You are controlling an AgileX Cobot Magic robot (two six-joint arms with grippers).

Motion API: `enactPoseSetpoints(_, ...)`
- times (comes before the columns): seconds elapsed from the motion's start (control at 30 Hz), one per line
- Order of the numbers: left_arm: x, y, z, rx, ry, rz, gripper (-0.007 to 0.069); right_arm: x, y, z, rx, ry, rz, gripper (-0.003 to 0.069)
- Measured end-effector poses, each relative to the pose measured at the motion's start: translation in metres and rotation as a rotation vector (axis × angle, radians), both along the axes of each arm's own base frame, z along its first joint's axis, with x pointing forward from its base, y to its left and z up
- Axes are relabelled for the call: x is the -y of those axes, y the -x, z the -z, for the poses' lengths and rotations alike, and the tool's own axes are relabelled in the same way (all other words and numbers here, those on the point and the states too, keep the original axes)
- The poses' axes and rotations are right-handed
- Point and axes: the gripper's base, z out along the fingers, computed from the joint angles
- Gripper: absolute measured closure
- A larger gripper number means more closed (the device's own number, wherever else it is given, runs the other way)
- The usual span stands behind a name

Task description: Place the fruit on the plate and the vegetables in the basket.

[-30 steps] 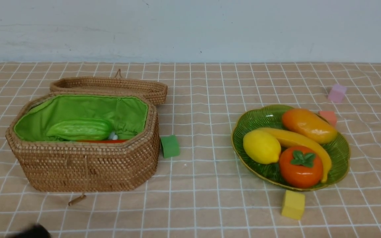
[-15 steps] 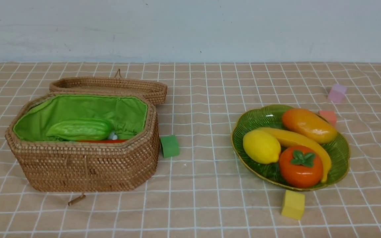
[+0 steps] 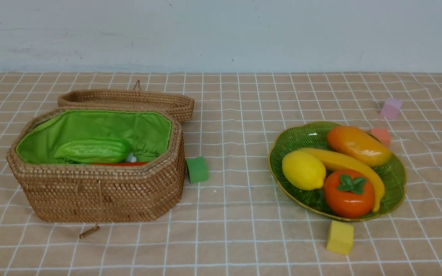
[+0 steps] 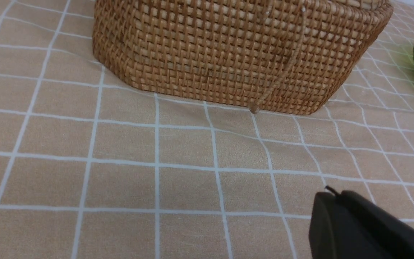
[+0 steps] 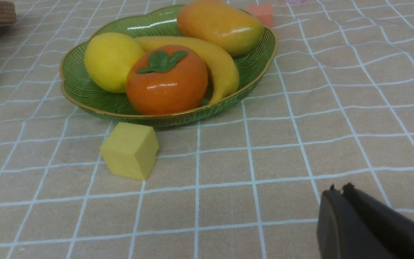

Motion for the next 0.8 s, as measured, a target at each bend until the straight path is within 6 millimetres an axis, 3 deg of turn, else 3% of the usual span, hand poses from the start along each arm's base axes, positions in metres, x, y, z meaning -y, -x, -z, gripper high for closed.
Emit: enactPoseSetpoints(0.8,0.0,0.0,-0.0001,0.001,0.0,0.0,0.063,0.0,0.0,0.0,0.0,0.0,0.0,0.0603)
